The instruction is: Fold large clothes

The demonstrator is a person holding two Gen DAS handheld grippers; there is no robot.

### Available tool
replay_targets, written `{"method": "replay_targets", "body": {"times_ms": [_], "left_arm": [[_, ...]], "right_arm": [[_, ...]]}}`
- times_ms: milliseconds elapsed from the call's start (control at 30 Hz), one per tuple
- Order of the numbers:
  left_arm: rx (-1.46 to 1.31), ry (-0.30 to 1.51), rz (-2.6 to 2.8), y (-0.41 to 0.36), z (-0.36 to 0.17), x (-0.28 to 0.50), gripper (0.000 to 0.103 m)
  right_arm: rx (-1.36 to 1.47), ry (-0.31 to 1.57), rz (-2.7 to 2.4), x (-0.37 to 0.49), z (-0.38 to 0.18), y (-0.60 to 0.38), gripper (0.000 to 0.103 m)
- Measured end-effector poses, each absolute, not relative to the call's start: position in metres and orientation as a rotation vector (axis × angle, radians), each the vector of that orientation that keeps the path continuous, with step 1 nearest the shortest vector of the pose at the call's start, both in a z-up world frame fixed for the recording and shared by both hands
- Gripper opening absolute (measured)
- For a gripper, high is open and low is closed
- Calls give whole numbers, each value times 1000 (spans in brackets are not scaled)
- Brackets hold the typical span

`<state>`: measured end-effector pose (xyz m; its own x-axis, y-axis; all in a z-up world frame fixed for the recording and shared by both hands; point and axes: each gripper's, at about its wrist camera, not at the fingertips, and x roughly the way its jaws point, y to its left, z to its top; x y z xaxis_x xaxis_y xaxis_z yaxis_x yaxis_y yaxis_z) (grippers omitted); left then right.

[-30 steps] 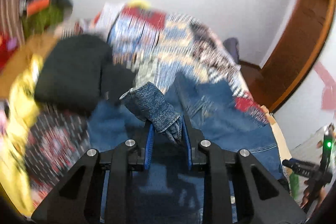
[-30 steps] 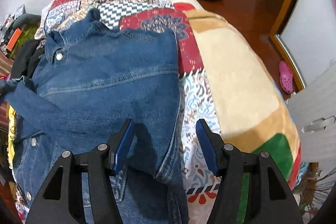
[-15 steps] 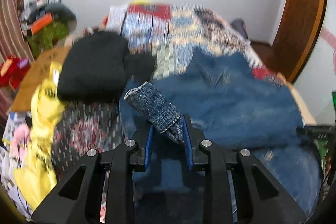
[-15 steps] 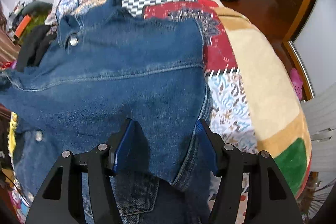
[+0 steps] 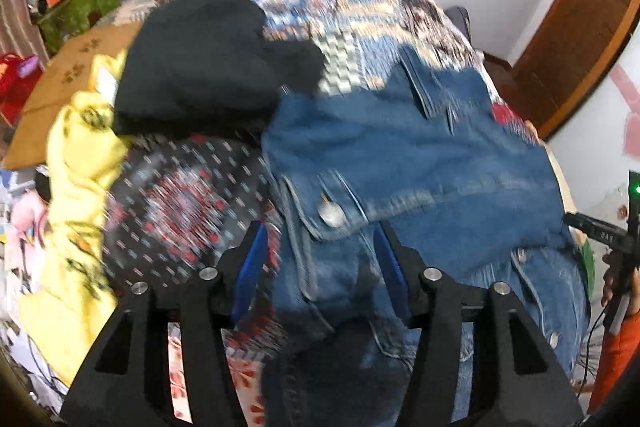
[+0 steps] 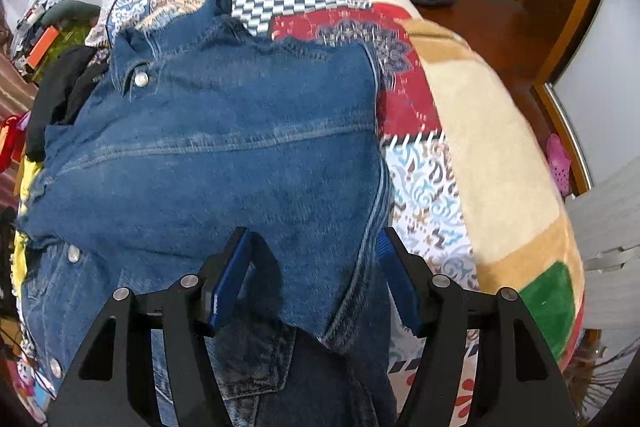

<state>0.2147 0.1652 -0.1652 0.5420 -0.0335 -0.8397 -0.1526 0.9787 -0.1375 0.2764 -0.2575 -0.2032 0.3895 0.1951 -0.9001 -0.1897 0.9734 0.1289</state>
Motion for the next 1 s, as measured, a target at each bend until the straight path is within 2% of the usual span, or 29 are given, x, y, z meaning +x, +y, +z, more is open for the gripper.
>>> {"method": "replay_targets", "body": {"times_ms": [67, 267, 433, 633, 833, 933, 1000], "left_arm": [[-177, 976, 97, 175, -155, 221, 67], [-117, 979, 131, 202, -150, 252, 74], [-188, 1056, 128, 217, -193, 283, 74], [-309, 1164, 46, 218, -247, 310, 74], [-446, 1182, -10, 220, -271, 331, 74], [-475, 1135, -13, 220, -271, 337, 71], [-458, 1110, -25, 215, -266, 339, 56]], "right_arm": [[11, 1124, 248, 281, -197, -257, 61], [13, 1056, 240, 304, -179, -254, 61], [-12, 1045, 228, 328, -184, -255, 61], [-5, 1130, 226, 366, -216, -261, 61], [91, 1196, 251, 395, -244, -269, 61], [191, 1227, 252, 406, -256, -276, 61], [214, 1220, 256, 408, -255, -277, 60]]}}
